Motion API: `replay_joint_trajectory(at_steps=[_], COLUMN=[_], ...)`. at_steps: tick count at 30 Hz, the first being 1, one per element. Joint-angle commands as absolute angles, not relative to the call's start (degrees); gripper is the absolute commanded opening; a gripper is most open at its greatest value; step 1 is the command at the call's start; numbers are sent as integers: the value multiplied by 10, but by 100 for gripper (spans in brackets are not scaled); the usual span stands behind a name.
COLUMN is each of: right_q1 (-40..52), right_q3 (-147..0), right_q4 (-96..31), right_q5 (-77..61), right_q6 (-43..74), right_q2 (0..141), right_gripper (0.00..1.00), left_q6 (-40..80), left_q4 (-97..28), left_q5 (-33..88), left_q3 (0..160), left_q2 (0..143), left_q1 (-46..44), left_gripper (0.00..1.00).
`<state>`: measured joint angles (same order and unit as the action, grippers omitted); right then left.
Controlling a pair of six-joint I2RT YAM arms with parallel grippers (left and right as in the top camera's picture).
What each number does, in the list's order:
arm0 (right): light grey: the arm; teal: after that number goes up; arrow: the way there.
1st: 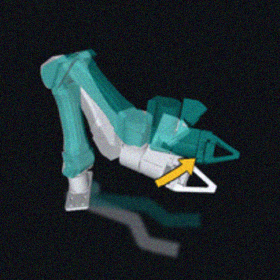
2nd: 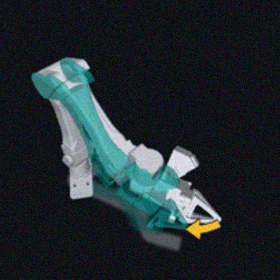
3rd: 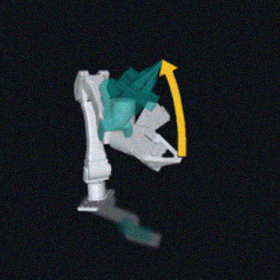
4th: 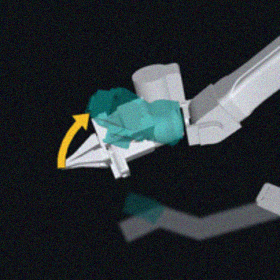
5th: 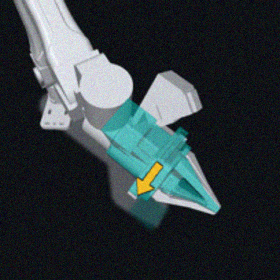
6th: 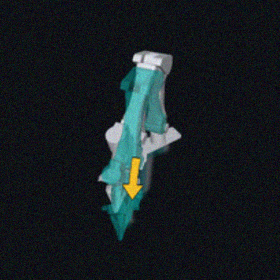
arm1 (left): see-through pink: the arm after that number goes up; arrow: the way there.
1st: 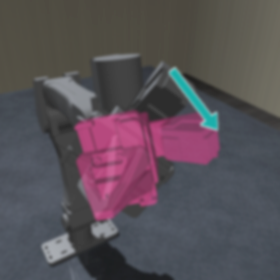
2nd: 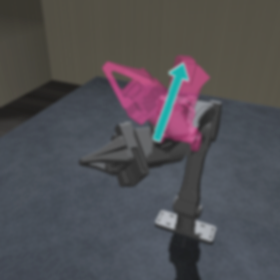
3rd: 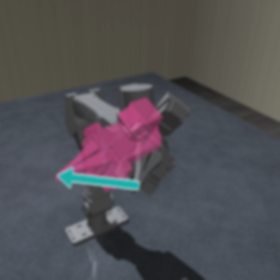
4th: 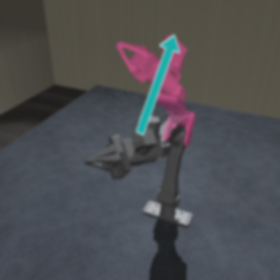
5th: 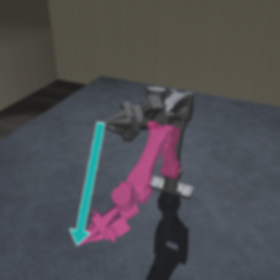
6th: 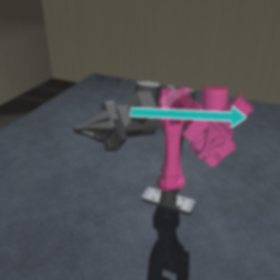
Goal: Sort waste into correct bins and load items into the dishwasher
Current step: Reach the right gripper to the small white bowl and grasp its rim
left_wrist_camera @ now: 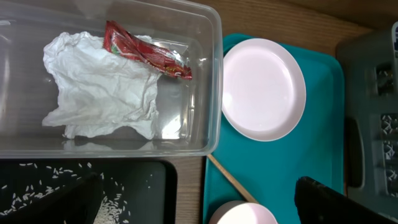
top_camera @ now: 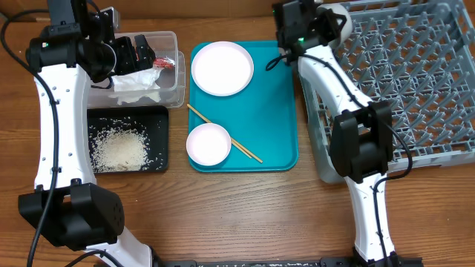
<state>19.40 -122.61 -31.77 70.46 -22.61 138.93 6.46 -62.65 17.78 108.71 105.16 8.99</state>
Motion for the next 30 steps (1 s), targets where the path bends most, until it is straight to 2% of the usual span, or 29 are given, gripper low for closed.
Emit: replay_joint_trajectory(at_steps=[1,9,16,17,19,20,21,22,23,30], right_q1=[222,243,258,261,264,266,267,269,271,281], right_q3=[-1230,-1230,-1230,-1230,-1230,-1230,-1230,-1230,-1230,-1239], right_q4=[-318,-325,-381,-387,-396,-396,-397,-397,-396,-392], right_q5=[696,699,700,700,698,698,698,698,698,671], right_q6=[-224,-224,-221,-215,-198,-185,-176,-175,-175,-106], right_q2=[1401,1401,1401,1401,1401,1401,1401,1401,1400,1371], right_gripper=[15,18,19,22,35,47,69,81,100,100], left_q6=[58,58,58,58,58,58,58,58,58,58], left_q4=[-628,-628,-628,-628,-628,-628,-628,-628,-628,-628], left_q5=[175,175,175,175,175,175,175,175,175,175], left_q3=[1095,1095,1095,1095,1095,1095,1095,1095,1095,1095], left_q2=[1035,1035,1035,1035,1035,1035,1035,1035,1035,1035], left_q1=[90,90,90,90,90,90,90,90,90,90], left_gripper=[100,100,100,100,100,100,100,100,100,100])
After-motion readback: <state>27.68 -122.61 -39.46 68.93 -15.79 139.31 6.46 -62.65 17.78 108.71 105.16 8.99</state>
